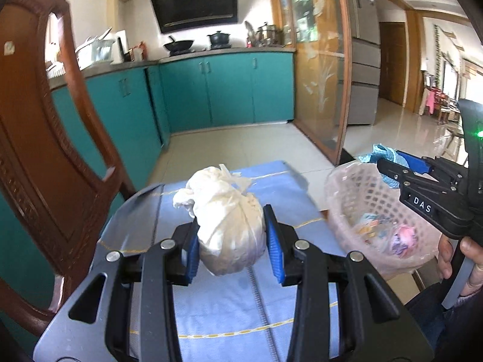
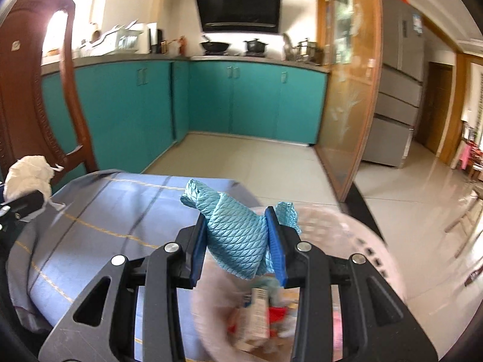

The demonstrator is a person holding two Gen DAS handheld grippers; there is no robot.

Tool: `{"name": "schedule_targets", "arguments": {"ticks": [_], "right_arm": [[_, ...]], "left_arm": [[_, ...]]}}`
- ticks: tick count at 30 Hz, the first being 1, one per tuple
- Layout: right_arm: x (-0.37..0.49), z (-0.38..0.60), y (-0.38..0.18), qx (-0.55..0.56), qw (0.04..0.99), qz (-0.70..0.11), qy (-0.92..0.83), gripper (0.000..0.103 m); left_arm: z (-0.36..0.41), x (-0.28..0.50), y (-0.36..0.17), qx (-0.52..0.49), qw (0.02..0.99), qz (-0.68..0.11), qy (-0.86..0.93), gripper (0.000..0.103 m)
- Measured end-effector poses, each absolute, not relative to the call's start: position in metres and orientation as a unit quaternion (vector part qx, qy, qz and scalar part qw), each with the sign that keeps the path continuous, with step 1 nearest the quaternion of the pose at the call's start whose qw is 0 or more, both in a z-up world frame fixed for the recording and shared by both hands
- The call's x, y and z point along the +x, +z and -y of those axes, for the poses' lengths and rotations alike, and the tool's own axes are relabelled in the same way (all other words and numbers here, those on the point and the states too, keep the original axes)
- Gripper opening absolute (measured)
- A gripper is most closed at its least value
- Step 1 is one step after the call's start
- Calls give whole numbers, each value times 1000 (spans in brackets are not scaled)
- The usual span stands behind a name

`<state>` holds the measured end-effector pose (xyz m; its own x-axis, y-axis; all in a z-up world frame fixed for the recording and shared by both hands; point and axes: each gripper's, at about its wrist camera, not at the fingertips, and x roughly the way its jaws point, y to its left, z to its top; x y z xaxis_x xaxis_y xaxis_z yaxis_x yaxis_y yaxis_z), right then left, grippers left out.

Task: Collect trash
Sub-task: 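Move tissue and cloth over the basket and open both tools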

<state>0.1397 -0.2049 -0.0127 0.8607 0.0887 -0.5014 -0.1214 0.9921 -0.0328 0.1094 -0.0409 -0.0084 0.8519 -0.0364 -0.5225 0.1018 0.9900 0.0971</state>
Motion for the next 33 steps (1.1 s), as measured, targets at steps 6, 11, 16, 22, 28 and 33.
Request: {"name": "schedule_targets", "arguments": {"ticks": [6, 11, 16, 22, 28, 33], "right_arm": [[126, 249, -14, -1, 966, -258, 2, 37], [116, 289, -20, 43, 963, -264, -33, 37], [112, 310, -28, 58, 957, -277, -59, 37], [111, 330, -37, 78, 950, -292, -77, 37], [114, 329, -41, 70, 949, -300, -70, 37], [120, 323, -42, 66, 948, -306, -63, 37]], "left_arm": [[84, 115, -3, 71, 959, -257, -94, 38], [133, 132, -16, 72, 943, -283, -162, 38], [187, 150, -42, 90, 925, -308, -204, 38], [233, 168, -71, 106, 904, -345, -231, 39], [247, 180, -83, 115, 898, -353, -236, 42], [239, 182, -84, 114, 906, -338, -227, 79]]}}
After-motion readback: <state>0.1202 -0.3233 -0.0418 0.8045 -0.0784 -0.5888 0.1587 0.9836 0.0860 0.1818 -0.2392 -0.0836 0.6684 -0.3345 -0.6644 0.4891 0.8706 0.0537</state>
